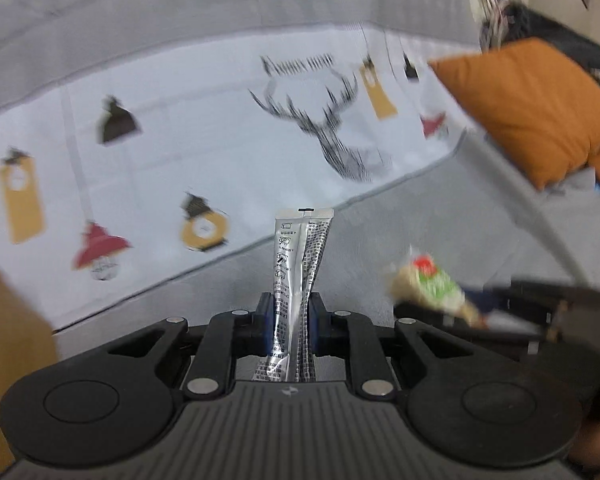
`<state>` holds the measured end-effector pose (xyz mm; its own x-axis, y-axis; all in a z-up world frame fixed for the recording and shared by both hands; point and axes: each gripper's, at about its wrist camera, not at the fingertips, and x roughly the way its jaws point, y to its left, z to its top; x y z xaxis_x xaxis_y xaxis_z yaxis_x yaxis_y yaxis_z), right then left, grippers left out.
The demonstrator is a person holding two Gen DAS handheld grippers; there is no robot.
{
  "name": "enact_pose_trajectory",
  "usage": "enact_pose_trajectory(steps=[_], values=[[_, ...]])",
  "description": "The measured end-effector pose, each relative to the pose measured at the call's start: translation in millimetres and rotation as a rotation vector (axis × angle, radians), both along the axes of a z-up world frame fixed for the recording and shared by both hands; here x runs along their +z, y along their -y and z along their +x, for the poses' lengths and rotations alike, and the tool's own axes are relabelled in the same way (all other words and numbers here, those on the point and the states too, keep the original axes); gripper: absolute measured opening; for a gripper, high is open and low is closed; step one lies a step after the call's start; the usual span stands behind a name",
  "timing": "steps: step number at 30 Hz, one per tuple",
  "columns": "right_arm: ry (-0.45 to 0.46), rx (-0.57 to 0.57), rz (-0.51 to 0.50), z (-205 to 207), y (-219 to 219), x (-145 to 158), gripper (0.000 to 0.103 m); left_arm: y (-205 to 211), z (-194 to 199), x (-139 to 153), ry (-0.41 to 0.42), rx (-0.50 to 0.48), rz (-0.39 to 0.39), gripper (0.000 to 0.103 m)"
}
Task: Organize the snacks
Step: 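Carry the silver stick and peanut bar into the box and release both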
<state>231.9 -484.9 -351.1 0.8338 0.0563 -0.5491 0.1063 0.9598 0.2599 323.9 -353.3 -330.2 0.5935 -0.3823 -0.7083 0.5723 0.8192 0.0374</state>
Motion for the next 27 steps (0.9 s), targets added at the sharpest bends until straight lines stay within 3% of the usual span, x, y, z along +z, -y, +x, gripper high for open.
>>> enact_pose_trajectory(steps=[5, 11, 18, 23, 27], values=[[0.062, 0.067, -0.008, -28, -64, 48, 0.039, -60, -39, 62, 0.079, 0.084, -0.075, 0.019], [0.2, 0.172, -0.025, -58, -146, 132, 0.039, -145, -86, 139, 0.202, 0.182, -0.188, 0.019], [0.327, 0.277, -0.068, -73, -224, 210, 0.039, -233, -122, 199, 0.307, 0.285, -0.267, 0.019], [0.323, 0.351, -0.081, -61, -270, 219, 0.039, -282, -121, 205, 0.319, 0.344, -0.287, 0.019], [0.229, 0.387, -0.086, -41, -300, 192, 0.039, -316, -102, 175, 0.257, 0.419, -0.268, 0.019]])
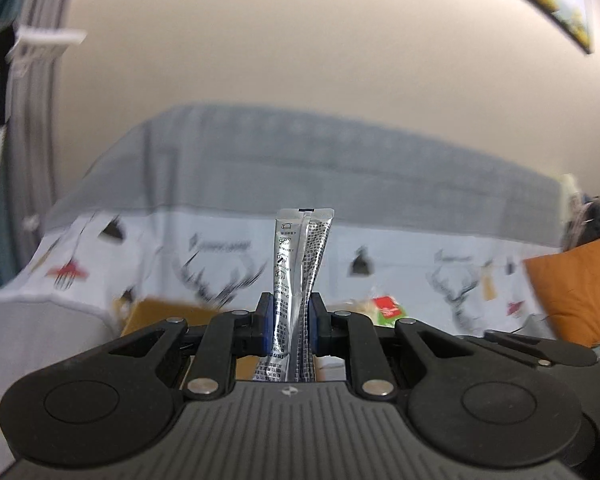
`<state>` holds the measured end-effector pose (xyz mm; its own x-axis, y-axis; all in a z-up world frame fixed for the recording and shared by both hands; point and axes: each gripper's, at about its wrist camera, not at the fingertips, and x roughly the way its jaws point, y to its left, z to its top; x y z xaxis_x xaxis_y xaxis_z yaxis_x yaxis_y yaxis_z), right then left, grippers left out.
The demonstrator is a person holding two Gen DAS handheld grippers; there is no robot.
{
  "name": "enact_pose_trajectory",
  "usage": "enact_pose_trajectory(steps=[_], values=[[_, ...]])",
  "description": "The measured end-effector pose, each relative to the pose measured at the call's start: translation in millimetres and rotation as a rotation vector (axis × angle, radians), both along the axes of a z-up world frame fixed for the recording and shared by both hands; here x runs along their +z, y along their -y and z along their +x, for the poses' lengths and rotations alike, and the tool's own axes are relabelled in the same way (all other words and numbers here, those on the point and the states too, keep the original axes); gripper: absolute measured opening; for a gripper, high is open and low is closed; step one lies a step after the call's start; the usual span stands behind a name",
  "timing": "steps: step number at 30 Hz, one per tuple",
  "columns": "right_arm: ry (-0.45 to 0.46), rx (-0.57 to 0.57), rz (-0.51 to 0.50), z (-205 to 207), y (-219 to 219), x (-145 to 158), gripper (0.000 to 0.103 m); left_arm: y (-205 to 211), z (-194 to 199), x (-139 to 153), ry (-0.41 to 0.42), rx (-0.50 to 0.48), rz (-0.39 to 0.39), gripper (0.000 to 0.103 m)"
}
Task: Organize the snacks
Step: 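Carry the silver stick and peanut bar into the box and release both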
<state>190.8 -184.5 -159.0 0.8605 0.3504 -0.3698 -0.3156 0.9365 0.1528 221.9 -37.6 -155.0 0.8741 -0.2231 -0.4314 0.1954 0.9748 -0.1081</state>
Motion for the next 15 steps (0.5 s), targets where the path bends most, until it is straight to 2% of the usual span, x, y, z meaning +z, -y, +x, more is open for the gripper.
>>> enact_pose_trajectory(steps=[4, 7, 9, 11, 14, 15], values=[[-0.153, 0.013, -0.039, 23, -26, -48, 0.039, -21, 27, -62, -0.146, 0.067, 0.085, 0.019], [-0.254, 0.015, -0.065, 35, -42, -87, 0.039, -41, 39, -111, -0.286, 0.093, 0.099, 0.019], [-0.3, 0.013, -0.065, 38, -48, -105, 0.039, -52, 39, -129, -0.328, 0.107, 0.11, 0.019], [-0.32, 0.017, -0.076, 38, -57, -117, 0.039, -60, 37, -135, -0.341, 0.106, 0.115, 0.02], [-0.332, 0.04, -0.087, 38, -68, -117, 0.043, -65, 30, -120, -0.321, 0.097, 0.119, 0.031], [-0.335, 0.037, -0.094, 34, -70, -113, 0.065, -64, 26, -109, -0.308, 0.097, 0.111, 0.054]])
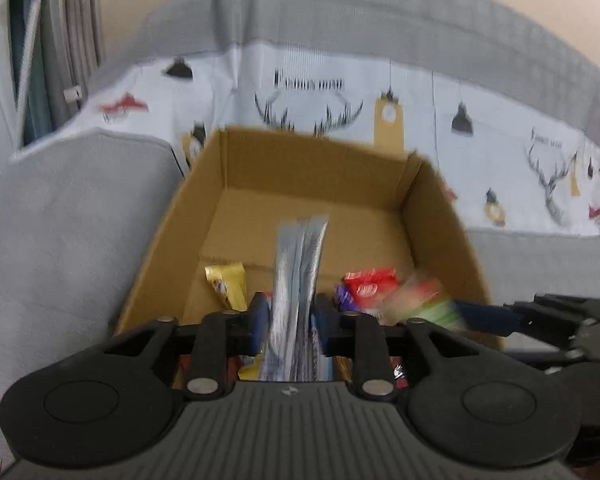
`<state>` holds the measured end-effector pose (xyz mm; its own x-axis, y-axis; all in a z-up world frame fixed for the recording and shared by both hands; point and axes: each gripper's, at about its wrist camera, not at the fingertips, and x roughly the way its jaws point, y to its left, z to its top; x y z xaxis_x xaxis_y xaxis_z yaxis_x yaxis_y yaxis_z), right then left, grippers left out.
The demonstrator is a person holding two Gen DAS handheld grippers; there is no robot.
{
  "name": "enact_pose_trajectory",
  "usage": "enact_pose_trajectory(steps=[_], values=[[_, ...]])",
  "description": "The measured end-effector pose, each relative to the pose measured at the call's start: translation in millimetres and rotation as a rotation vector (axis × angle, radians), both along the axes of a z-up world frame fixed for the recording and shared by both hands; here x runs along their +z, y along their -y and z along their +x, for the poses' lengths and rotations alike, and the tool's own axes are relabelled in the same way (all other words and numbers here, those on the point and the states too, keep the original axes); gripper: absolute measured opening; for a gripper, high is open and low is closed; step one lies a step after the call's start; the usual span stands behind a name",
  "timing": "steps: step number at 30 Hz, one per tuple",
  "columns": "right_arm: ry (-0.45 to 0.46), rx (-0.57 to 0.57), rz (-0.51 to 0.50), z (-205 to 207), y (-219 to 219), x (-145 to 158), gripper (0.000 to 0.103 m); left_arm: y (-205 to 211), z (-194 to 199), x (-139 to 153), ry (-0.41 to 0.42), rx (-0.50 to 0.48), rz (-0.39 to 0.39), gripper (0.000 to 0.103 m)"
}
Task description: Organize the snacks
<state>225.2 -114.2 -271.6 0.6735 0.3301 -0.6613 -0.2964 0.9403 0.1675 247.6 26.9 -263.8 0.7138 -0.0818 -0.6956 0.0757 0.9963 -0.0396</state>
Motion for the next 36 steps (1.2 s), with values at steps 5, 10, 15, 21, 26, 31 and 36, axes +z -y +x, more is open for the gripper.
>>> enact_pose_trajectory(steps=[5, 10, 15, 21, 26, 31, 36], values=[[0.082, 0.003, 0.044, -26, 6, 57, 0.101, 15, -49, 76, 0.148, -0.082, 0.003, 0.102], [0.089, -0.07, 0.05, -82, 17, 127, 0.102, 28, -98, 139, 0.095, 0.003, -0.016, 0.103], [0.092, -0.182, 0.005, -142, 24, 167, 0.102, 52, -147, 182, 0.084, 0.028, 0.045, 0.103], [0.077, -0.226, 0.034, -186, 35, 189, 0.102, 62, -189, 213, 0.079, 0.011, 0.095, 0.103], [0.067, -0.25, 0.037, -201, 37, 199, 0.102, 65, -207, 225, 0.074, 0.0, 0.098, 0.103], [0.076, -0.258, 0.015, -208, 35, 204, 0.102, 62, -210, 227, 0.077, 0.009, 0.083, 0.103], [0.061, -0.257, 0.013, -210, 35, 205, 0.102, 59, -211, 227, 0.059, 0.004, 0.074, 0.103]])
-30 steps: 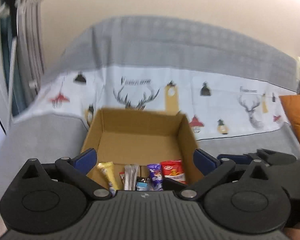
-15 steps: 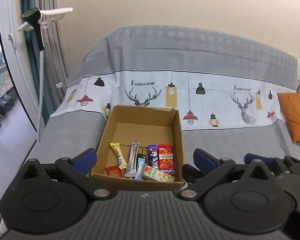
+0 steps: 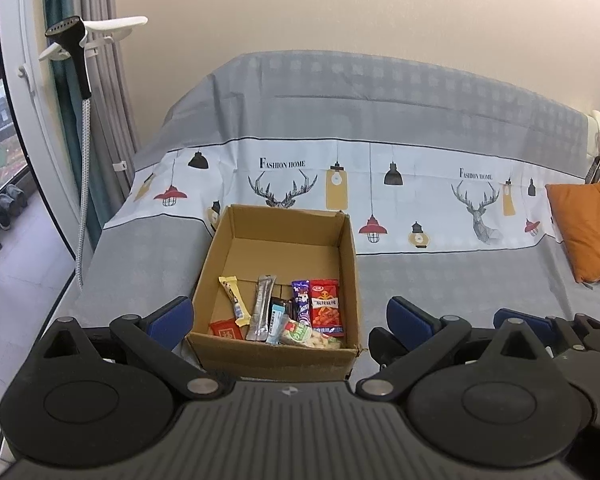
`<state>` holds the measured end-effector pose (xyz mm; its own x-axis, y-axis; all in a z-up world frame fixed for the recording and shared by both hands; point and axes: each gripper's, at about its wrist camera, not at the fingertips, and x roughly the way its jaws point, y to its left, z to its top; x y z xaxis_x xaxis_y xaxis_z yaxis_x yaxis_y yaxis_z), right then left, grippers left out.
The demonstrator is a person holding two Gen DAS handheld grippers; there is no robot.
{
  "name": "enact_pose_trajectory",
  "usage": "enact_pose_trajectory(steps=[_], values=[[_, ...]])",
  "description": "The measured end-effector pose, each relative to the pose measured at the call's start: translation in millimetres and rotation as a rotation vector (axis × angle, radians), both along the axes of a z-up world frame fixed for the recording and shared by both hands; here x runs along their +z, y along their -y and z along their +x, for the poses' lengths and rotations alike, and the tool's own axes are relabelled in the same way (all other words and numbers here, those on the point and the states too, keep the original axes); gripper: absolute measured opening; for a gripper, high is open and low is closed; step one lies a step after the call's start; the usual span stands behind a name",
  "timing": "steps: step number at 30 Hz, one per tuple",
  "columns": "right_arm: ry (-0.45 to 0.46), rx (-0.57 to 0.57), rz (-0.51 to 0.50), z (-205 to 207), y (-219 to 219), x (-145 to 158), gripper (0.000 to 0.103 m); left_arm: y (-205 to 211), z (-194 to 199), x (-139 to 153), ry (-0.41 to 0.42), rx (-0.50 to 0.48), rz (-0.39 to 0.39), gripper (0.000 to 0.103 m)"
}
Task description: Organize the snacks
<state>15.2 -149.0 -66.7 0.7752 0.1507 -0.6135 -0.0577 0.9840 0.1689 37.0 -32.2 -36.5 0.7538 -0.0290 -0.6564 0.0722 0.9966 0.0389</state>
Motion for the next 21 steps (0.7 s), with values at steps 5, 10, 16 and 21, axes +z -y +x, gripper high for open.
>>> enact_pose_trajectory(steps=[5, 10, 16, 21], values=[[-0.02, 0.002, 0.021, -0.7, -2.1, -2.7, 0.102, 0.3, -0.8, -0.2, -0.018, 0.007, 0.028, 0.103], [-0.03, -0.001, 0.023, -1.5, -2.9, -3.7, 0.102, 0.7, -2.1, -1.6, -0.025, 0.022, 0.042, 0.103], [-0.027, -0.002, 0.025, -2.9, -3.1, -4.0, 0.102, 2.0, -3.2, -1.4, -0.017, 0.012, 0.056, 0.103], [-0.033, -0.005, 0.031, -2.6, -2.1, -5.5, 0.102, 3.0, -2.5, -2.1, -0.024, 0.011, 0.061, 0.103]])
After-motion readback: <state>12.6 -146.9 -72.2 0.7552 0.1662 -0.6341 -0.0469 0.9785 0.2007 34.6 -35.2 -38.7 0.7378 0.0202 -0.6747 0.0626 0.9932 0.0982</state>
